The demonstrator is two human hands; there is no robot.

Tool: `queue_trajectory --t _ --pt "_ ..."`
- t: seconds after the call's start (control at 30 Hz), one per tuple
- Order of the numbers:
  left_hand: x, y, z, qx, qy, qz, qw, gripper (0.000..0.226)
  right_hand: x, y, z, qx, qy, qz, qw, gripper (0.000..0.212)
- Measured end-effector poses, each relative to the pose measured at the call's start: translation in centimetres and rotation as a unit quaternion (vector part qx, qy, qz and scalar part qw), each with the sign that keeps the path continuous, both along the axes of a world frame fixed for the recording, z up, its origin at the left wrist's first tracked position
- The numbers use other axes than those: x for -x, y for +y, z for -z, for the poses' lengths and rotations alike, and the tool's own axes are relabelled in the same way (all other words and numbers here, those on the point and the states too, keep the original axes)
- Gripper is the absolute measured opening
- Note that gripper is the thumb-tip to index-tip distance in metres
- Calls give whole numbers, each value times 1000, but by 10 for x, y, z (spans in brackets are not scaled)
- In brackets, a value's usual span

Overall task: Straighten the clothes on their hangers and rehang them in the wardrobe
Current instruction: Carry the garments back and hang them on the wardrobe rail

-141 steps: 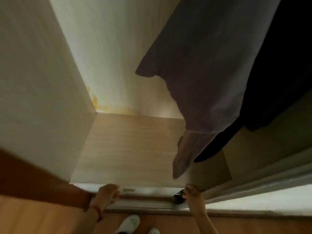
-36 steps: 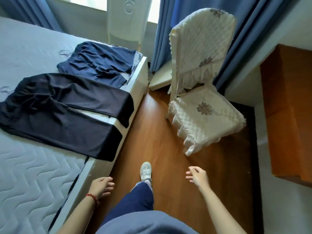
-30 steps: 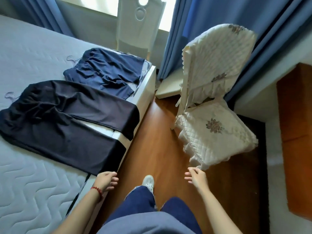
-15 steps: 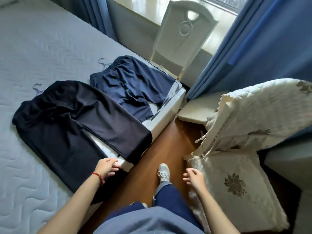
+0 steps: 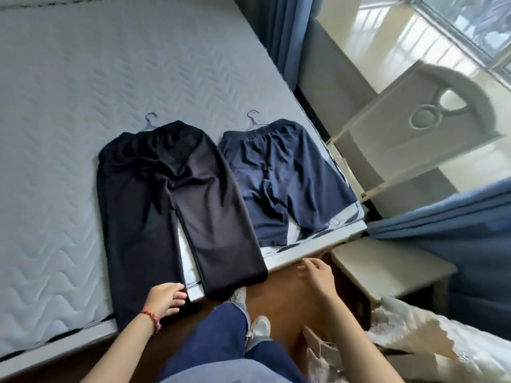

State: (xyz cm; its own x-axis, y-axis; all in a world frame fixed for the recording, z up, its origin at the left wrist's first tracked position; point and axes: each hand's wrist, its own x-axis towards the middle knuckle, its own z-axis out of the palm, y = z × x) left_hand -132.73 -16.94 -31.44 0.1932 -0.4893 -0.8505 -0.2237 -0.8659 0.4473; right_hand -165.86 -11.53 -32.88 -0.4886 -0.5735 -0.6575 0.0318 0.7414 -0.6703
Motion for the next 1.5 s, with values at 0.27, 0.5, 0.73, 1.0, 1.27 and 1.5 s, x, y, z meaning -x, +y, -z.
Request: queue_trajectory --t 0.27,0.5,0.73,1.0,1.27,1.5 --pt "3 -93 13 3 7 -47 999 18 -12 -115 10 -19 -34 -36 999 19" --pt "17 -204 9 32 6 -33 999 17 -5 -208 12 -15 -25 -61 998 15" --pt "26 -320 42 66 -19 14 998 18 12 -337 30 -4 3 -130 992 16" --pt "25 -465 116 169 -92 8 981 11 13 -498 117 -3 81 -194 978 18" --pt "5 -585 182 270 -278 48 921 26 -3 -608 203 -8 200 -238 951 28" --pt "-9 -646 238 221 -384 71 894 30 -16 -638 260 -63 234 -163 956 57"
